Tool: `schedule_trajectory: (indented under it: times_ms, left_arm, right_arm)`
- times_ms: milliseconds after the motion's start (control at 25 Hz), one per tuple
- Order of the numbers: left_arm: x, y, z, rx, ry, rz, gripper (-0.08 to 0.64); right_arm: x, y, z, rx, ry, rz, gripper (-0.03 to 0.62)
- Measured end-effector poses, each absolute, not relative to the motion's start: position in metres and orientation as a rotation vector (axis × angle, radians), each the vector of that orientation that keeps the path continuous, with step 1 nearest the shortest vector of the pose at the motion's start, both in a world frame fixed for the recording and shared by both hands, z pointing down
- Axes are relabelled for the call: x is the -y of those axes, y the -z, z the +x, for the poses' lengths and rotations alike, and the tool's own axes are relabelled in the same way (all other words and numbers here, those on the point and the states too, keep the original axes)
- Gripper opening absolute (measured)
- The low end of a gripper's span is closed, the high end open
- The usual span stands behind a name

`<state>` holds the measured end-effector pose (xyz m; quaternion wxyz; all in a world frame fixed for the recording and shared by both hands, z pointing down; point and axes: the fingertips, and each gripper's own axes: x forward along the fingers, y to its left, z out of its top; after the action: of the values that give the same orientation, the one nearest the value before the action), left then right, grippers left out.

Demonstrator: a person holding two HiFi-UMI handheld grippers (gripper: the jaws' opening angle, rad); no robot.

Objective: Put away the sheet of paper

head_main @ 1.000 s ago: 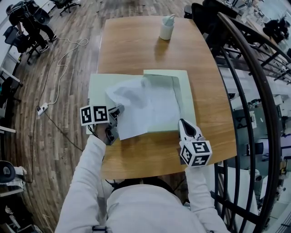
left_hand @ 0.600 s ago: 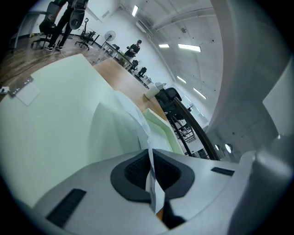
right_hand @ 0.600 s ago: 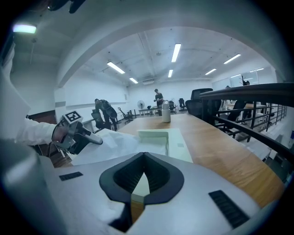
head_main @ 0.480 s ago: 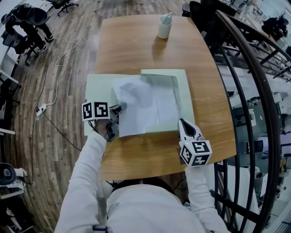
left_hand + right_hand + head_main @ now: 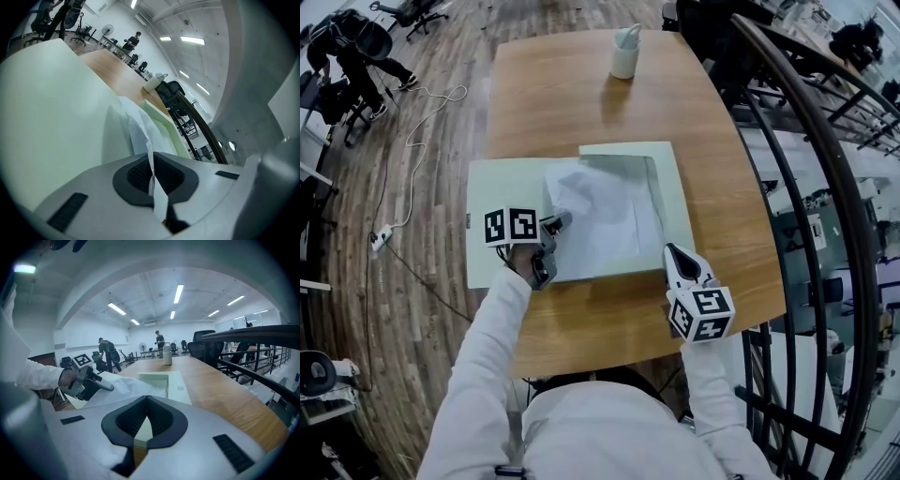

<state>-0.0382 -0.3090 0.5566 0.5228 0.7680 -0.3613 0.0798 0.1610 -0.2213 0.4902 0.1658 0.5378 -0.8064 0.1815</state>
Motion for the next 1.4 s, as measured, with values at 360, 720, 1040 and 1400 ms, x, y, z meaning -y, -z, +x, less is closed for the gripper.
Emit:
schedule_trajectory:
  times_ms: [360,720,1040,1400]
  left_arm:
    - [0.316,-0.561,-0.008,0.847,-0.199,1.844,0.017]
    - [0.318,-0.563,0.019,0.823,-0.191,1.845,0.017]
    - [0.323,-0.563,0.041,0.808,-0.205,1.868,0.017]
    - [0.326,-0.565,0.056,0.808,-0.248,1.903,0.017]
  right_arm:
    - [0.221,-0.493,0.168,2.287,-0.529,1.542,0.028]
    - [0.216,-0.494,0.170,2.283,-0.536,1.541,0.028]
    - [0.214,-0.496,0.179,2.273,-0.544,1.564,0.028]
    - [0.213,-0.497,0.181,2.270,-0.550,1.573,0.028]
